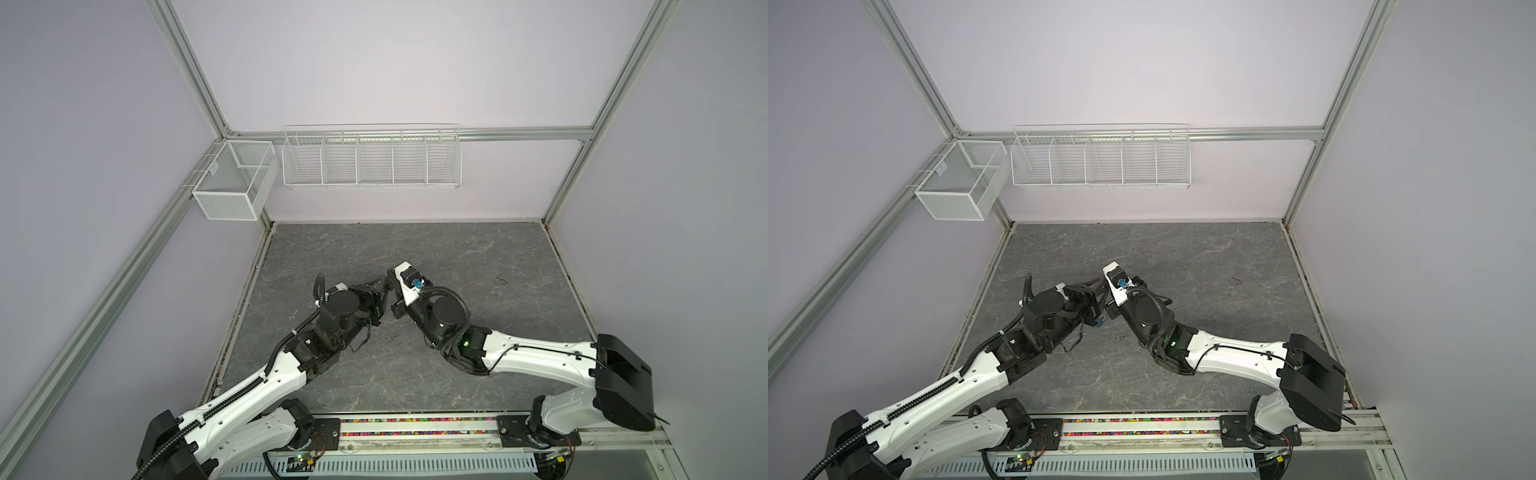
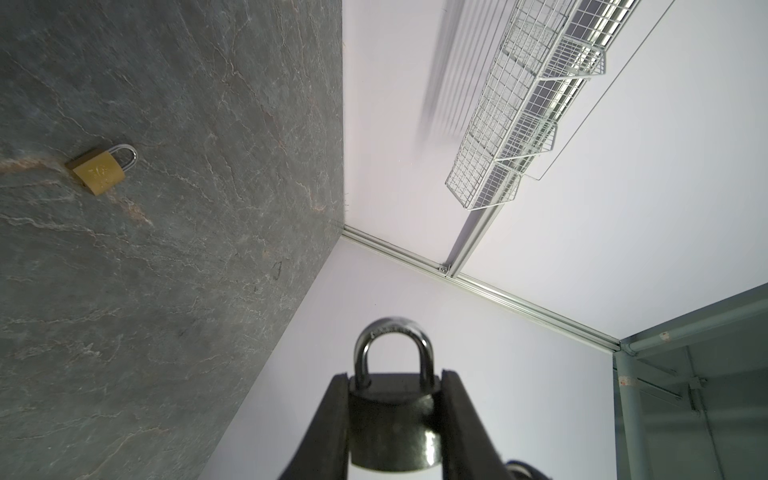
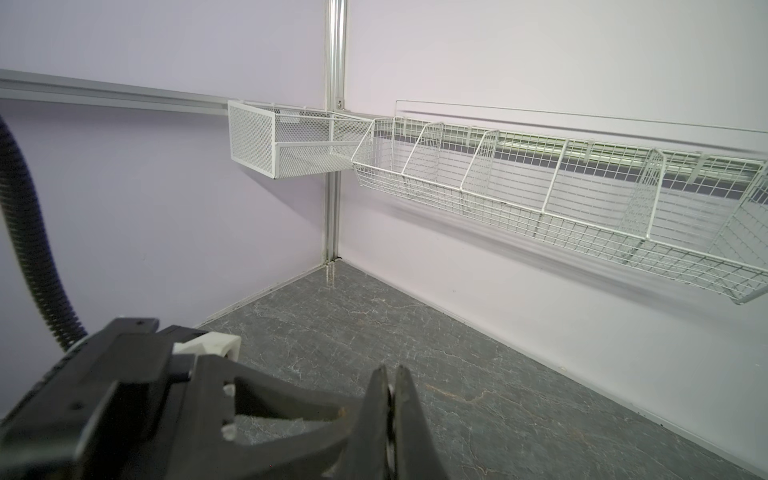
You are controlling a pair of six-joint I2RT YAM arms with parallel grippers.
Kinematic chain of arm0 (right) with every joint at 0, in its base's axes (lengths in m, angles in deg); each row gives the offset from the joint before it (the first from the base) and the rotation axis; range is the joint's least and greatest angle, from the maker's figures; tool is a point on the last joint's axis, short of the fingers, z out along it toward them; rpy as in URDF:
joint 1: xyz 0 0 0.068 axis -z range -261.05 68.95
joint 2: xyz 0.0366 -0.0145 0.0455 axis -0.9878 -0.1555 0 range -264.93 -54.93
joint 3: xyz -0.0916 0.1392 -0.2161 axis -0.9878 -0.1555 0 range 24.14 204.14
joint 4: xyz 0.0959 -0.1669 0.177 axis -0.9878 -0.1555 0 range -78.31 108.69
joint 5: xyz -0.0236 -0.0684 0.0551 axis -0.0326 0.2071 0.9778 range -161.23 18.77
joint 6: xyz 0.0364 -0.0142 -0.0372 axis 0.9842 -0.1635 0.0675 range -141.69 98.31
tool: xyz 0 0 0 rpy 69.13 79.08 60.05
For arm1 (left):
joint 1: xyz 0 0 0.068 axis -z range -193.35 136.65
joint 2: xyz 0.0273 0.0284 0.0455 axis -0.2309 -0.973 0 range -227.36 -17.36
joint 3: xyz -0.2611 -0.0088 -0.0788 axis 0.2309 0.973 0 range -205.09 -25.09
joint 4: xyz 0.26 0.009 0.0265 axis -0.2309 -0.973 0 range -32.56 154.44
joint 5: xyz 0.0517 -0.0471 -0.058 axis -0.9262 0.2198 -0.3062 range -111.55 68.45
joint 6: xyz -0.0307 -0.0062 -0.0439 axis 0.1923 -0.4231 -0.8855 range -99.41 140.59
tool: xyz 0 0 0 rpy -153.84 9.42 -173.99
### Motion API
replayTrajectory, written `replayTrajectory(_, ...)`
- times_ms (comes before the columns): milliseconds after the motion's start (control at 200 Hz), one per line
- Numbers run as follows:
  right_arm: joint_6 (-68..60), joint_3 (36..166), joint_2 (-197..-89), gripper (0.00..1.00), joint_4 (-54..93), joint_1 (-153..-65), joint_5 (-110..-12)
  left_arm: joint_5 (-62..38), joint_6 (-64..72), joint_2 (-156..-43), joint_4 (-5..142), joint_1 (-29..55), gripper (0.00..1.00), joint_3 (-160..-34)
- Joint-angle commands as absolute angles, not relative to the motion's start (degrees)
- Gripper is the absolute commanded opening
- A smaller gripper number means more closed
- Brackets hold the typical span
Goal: Unlock with the key
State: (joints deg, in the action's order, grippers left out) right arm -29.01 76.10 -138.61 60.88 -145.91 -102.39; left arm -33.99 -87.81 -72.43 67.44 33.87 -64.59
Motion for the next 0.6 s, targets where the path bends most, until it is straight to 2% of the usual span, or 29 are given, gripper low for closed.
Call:
replayTrajectory(0,-28.99,74.85,-136.03,0.07,60.79,-146.06,-101.82,-35.54,-88.67,-71.43,69.32,33.85,0.00,-64.38)
replayTrajectory(315,-27.52,71.46,-134.86,0.07,58.93,-146.75,-101.54,-36.07,-88.66,-71.11,69.50,33.85,0.00,-64.22)
replayTrajectory(595,-30.17,74.14,-134.45,0.07,60.16,-146.91,-101.22,-35.96,-88.66,-71.06,68.58,33.86,0.00,-64.28)
